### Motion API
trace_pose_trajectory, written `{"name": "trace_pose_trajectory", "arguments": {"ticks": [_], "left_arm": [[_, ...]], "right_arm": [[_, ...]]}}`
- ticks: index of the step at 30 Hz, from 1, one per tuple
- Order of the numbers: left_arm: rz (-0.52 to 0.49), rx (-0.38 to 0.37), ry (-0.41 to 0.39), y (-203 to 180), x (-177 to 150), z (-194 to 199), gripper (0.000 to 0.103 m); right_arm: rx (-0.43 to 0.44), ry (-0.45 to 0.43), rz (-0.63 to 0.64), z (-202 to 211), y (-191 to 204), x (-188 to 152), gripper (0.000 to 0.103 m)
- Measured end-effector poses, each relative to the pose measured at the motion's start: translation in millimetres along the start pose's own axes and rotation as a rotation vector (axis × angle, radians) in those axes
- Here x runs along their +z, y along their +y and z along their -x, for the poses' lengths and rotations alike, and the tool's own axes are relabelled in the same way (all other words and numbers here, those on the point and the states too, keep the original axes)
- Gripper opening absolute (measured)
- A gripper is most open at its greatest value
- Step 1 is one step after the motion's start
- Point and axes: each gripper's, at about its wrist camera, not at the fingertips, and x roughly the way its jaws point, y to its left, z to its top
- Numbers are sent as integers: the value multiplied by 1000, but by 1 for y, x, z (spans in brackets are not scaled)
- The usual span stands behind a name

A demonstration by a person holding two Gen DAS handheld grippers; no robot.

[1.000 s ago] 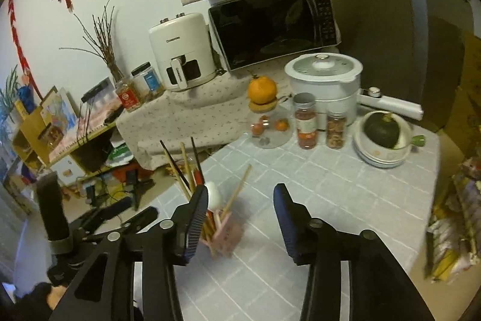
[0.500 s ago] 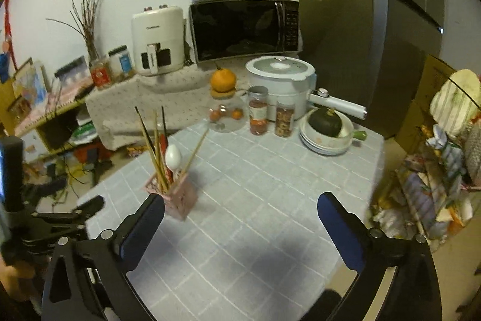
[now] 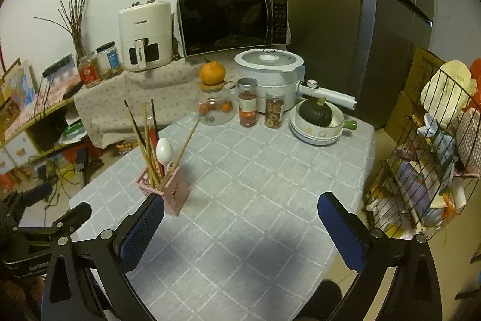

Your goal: Organize utensils

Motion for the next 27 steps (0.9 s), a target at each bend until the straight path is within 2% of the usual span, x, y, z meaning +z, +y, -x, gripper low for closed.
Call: {"name": "trace_pose_trajectory", "arguments": {"ticks": [27], "left_arm": [[24,-21,-41,-2,2,9,100]], "right_arm": [[24,13,-14,-5,1,-1,103]]}}
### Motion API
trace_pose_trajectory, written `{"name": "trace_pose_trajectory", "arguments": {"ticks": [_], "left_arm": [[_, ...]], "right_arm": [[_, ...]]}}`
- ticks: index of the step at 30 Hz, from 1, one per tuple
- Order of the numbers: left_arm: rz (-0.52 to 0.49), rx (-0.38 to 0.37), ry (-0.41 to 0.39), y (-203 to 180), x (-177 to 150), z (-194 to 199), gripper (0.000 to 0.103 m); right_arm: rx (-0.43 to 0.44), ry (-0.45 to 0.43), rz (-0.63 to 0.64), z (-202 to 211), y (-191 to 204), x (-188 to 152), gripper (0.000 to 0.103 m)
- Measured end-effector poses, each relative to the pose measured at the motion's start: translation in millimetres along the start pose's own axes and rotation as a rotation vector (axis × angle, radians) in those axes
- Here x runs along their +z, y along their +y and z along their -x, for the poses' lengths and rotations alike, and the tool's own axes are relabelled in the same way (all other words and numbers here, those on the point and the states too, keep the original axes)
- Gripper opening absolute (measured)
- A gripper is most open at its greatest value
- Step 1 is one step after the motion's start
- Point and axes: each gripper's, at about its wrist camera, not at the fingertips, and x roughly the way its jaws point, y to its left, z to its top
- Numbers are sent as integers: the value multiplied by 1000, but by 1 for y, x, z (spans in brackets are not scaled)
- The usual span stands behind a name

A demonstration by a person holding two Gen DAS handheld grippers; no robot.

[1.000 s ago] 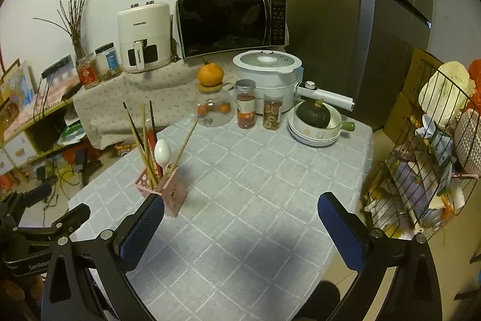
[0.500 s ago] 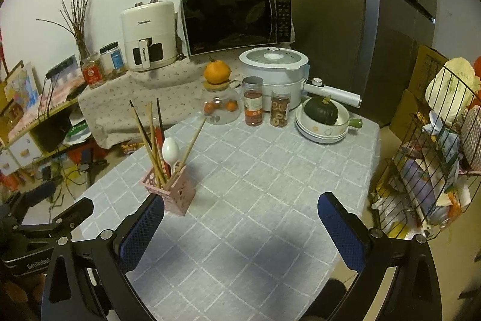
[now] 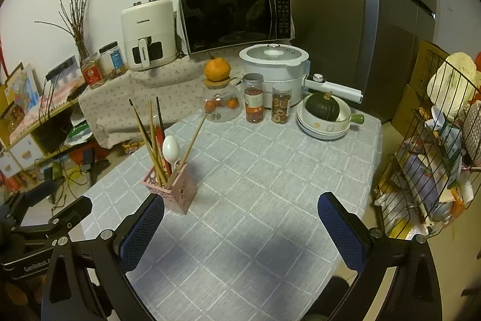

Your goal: Organize utensils

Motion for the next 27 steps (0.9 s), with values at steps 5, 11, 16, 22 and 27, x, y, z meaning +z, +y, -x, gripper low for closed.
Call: {"name": "trace_pose_trajectory", "arguments": {"ticks": [5,11,16,22,27], "left_arm": [[-5,7,-11,-2,0,2,100],[-5,9,-19,-4,0,4,100],[-9,19,-24,-4,1,5,100],[-14,25,-31,-6,3,7,100],[-17,30,-37,-8,3,8,100]], "right_arm": [[-2,0,1,0,0,0,103],[-2,3,-1,-1,-1,-1,103],[-4,3,-3,-1,-1,-2,103],[0,4,-2,-2,-1,-2,103],[-3,4,-3,-1,0,-2,103]]}}
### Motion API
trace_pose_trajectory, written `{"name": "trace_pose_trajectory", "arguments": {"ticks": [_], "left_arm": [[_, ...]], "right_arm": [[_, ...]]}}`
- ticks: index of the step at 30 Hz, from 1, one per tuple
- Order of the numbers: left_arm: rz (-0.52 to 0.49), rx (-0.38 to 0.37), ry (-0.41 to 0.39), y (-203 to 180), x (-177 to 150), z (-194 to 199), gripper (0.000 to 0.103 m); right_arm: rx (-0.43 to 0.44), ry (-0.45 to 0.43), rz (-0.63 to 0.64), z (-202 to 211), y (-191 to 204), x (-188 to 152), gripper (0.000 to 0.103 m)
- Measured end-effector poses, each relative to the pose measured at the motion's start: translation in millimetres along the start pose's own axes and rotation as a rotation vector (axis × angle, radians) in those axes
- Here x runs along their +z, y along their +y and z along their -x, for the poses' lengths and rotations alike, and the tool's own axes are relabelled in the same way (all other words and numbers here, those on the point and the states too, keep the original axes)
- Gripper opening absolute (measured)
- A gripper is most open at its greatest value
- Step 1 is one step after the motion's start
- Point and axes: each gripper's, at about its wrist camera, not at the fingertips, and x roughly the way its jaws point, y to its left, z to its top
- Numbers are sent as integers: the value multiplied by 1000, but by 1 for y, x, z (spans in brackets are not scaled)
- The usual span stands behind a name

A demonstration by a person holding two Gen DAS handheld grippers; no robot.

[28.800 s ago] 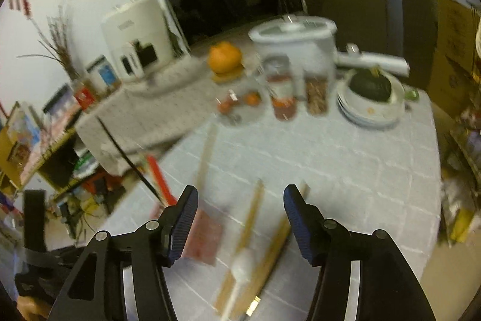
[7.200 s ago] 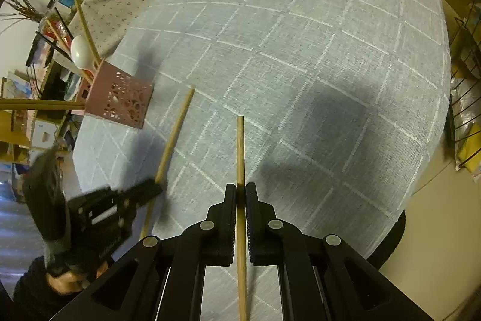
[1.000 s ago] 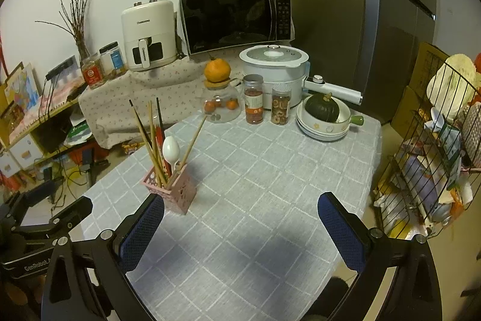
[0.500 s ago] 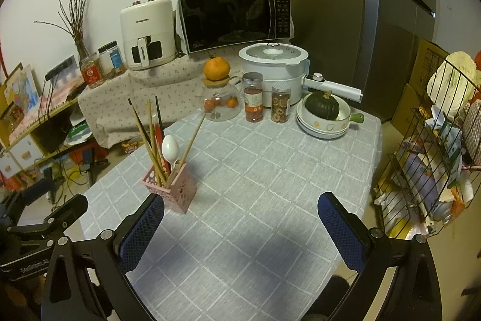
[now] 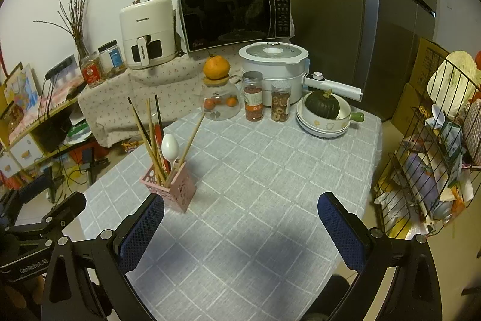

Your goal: Organize utensils

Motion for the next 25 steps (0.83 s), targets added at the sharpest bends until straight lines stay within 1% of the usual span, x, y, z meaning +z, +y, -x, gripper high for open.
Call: {"name": "trace_pose_trajectory", "arguments": {"ticks": [7,16,22,25], "left_arm": [[-7,13,-11,-2,0,1,100],[-14,29,-2,-3,0,-1,100],[-9,26,6,-3,-2,-4,100],[3,11,10,1,-2,-7,100]], "right_arm": [[-2,0,0,0,0,-1,103],[-3,4,-3,-2,-4,-5,103],[-3,12,-8,-5,-5,-5,103],[-10,20,-14,-9,-7,-4,103]]}}
